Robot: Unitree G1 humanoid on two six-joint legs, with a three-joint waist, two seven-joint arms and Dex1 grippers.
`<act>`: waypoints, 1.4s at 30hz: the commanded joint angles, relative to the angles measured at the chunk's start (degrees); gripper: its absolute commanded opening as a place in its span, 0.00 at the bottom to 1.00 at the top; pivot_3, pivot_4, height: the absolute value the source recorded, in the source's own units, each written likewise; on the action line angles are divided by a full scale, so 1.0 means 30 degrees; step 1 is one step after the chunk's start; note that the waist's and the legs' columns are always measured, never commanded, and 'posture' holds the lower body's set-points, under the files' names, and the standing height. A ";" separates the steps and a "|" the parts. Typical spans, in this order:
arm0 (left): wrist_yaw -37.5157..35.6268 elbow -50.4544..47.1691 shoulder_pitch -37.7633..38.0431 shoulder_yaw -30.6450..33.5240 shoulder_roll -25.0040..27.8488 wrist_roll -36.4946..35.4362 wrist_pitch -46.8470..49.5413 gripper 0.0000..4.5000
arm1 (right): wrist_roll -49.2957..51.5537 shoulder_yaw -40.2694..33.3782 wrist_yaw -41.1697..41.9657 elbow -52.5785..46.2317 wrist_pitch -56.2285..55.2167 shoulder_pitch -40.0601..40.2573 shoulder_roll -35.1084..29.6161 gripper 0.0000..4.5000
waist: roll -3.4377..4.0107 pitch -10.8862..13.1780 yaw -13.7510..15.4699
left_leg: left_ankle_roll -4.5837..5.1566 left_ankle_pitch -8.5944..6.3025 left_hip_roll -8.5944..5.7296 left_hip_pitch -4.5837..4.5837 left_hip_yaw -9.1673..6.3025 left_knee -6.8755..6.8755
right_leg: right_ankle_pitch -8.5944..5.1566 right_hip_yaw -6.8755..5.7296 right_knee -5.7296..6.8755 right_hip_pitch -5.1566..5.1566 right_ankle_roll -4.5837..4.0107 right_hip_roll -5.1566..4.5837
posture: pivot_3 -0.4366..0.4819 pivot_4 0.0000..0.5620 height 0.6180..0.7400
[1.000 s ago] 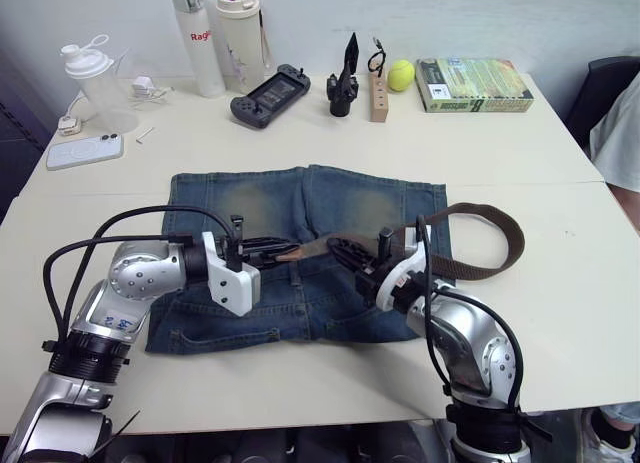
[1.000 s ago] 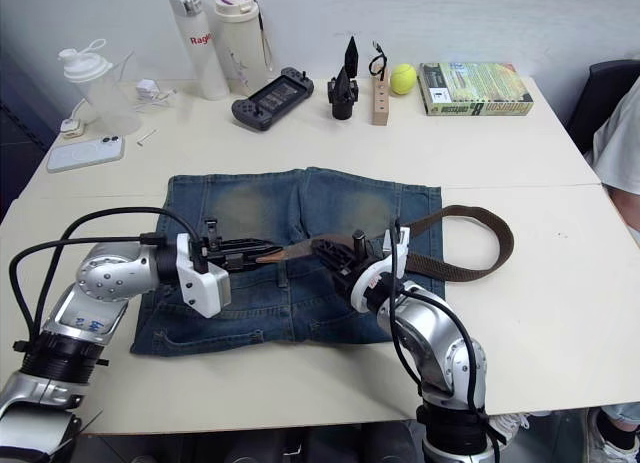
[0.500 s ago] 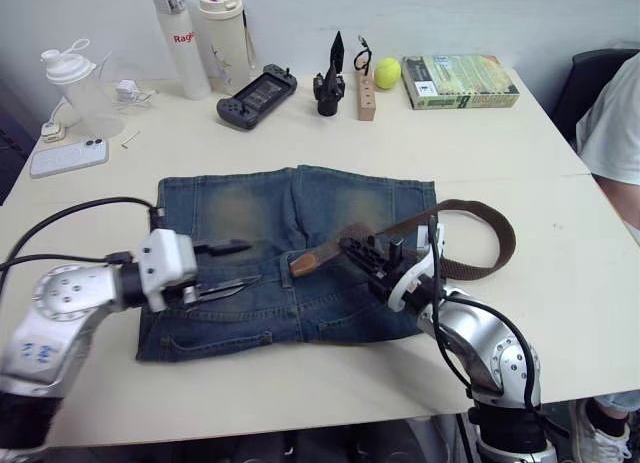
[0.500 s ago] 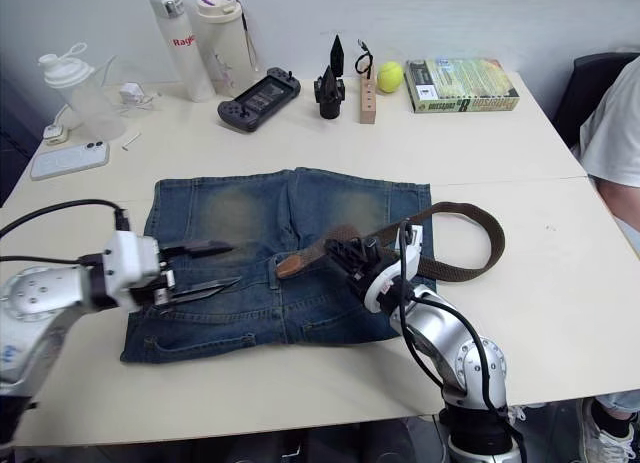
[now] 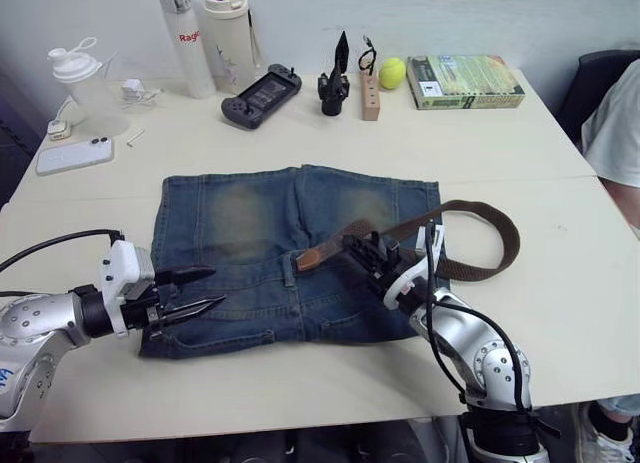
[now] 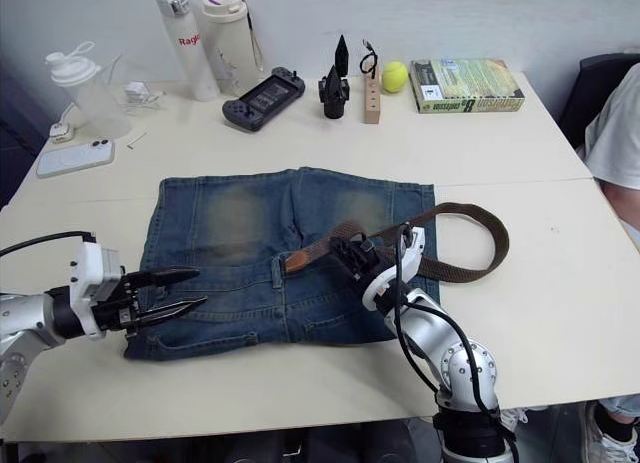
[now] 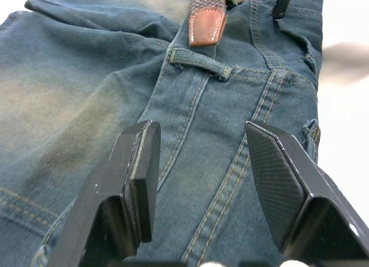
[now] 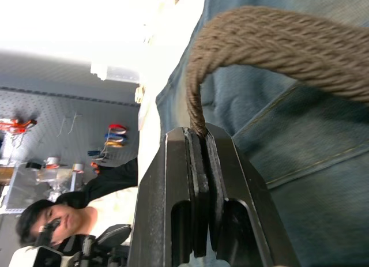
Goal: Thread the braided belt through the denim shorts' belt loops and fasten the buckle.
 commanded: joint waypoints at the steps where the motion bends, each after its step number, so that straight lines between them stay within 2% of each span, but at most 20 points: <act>1: 0.0002 -0.0507 -0.0265 0.0485 -0.0122 0.0129 0.0069 0.58 | -0.0520 -0.0103 0.0639 -0.0140 0.0171 -0.0024 0.0012 0.00 | 0.0000 0.0000 0.0001 | 0.0000 0.0000 0.0000 0.0001 0.0001 0.0000 | 0.0000 0.0001 0.0000 0.0000 0.0000 0.0000 | 0.48 0.27 1.00; 15: 0.0203 -0.0845 -0.0634 0.0848 -0.0128 0.0203 0.0768 0.58 | -0.3065 0.1485 0.2320 0.0434 0.1697 -0.1002 0.0821 0.00 | 0.0000 0.0000 -0.0008 | -0.0009 -0.0002 0.0000 0.0000 0.0010 -0.0004 | -0.0001 0.0016 0.0001 -0.0015 -0.0001 0.0001 | 0.48 0.27 1.00; 20: -0.0179 -0.0809 -0.0744 0.0483 0.0075 0.0875 0.0297 0.58 | -0.3515 0.2237 0.2556 0.2007 0.2619 -0.2006 0.1921 0.00 | -0.0001 0.0000 -0.0091 | -0.0026 0.0002 0.0006 0.0001 0.0039 -0.0042 | -0.0001 0.0036 0.0022 -0.0058 -0.0002 0.0015 | 0.48 0.27 1.00; 25: -0.0564 -0.0654 -0.0893 0.0349 -0.0061 0.1297 0.0072 0.58 | -0.5138 0.2133 0.3583 0.2828 0.3009 -0.2722 0.2091 0.00 | -0.0005 -0.0003 -0.0090 | -0.0032 0.0010 0.0006 0.0000 0.0102 -0.0083 | -0.0002 0.0088 0.0045 -0.0117 -0.0004 0.0024 | 0.48 0.27 1.00; 31: -0.0754 -0.0554 -0.0968 0.0396 -0.0236 0.1296 0.0091 0.58 | -0.9482 0.2709 0.6100 0.2370 0.1821 -0.3251 0.1070 0.00 | -0.0018 -0.0010 -0.0074 | -0.0029 0.0020 0.0007 -0.0002 0.0210 -0.0122 | -0.0002 0.0178 0.0062 -0.0198 -0.0004 0.0027 | 0.48 0.27 1.00; 36: -0.0738 -0.0524 -0.1002 0.0437 -0.0333 0.1347 0.0081 0.58 | -1.0804 0.2556 0.6749 0.1140 0.2104 -0.3099 0.0649 0.00 | -0.0024 -0.0014 -0.0062 | -0.0029 0.0021 0.0008 -0.0002 0.0249 -0.0136 | -0.0001 0.0224 0.0080 -0.0228 -0.0004 0.0026 | 0.48 0.27 1.00; 42: -0.0795 -0.0460 -0.0944 0.0549 -0.0382 0.1364 0.0114 0.58 | -1.3176 0.3744 0.7265 -0.0533 0.2359 -0.3139 -0.0129 0.00 | -0.0037 -0.0021 -0.0058 | -0.0029 0.0021 0.0007 -0.0001 0.0262 -0.0136 | -0.0001 0.0242 0.0085 -0.0240 -0.0004 0.0024 | 0.48 0.27 1.00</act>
